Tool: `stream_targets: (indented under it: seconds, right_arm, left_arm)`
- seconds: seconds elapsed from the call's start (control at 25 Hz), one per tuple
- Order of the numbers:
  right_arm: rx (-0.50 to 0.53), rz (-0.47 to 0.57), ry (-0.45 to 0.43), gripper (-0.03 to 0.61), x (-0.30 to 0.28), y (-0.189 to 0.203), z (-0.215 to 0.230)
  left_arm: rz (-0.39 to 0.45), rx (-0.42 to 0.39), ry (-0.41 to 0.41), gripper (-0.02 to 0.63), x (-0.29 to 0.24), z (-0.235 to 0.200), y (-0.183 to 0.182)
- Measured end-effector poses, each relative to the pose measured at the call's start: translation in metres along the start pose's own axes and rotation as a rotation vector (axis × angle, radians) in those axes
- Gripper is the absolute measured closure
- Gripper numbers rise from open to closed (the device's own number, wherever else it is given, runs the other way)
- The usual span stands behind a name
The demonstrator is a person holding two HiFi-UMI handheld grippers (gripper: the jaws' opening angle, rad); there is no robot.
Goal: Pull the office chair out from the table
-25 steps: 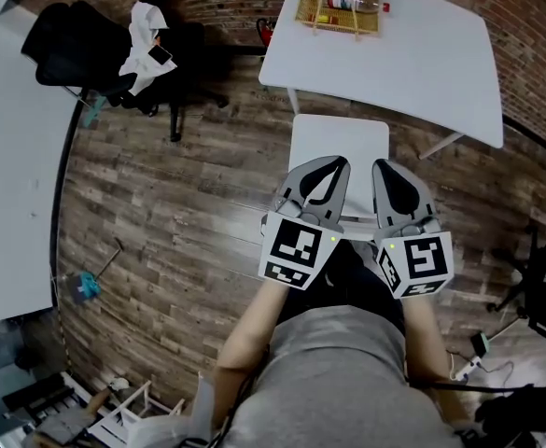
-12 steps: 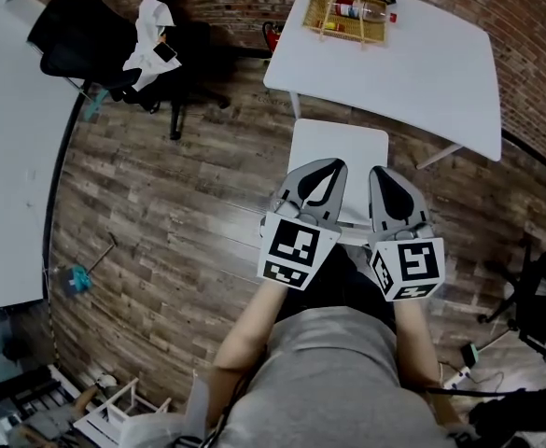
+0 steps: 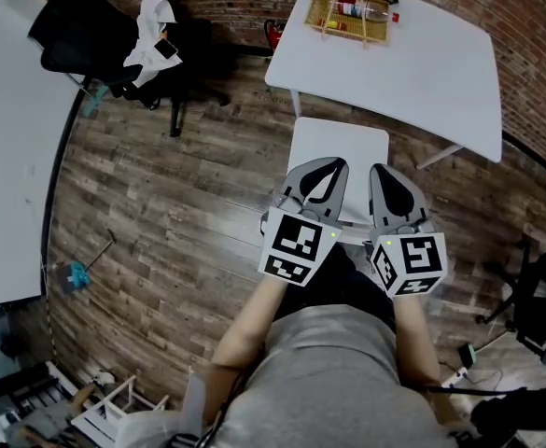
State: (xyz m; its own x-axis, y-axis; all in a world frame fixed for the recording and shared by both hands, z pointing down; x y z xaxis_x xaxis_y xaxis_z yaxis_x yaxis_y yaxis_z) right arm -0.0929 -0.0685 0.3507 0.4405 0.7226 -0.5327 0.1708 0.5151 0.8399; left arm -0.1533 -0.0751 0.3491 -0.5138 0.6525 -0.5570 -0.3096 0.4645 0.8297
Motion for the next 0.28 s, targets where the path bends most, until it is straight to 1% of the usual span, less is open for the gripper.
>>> stream_targets:
  seconds: [0.28]
  right_arm:
    - [0.011,-0.004,-0.001,0.563,-0.0049,-0.0022,-0.0039]
  left_arm:
    - [-0.002,0.001,-0.001,0.598,-0.0021,-0.0039,0.0007]
Point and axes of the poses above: the fingertips, and each gripper's own axes: x backward along the fingers, z to its right, y out of its underside, the point moved 1 cm from there along x, backward along the fingers, and after that the axes turned 14 degrees about -z, right-handed, at the moved point
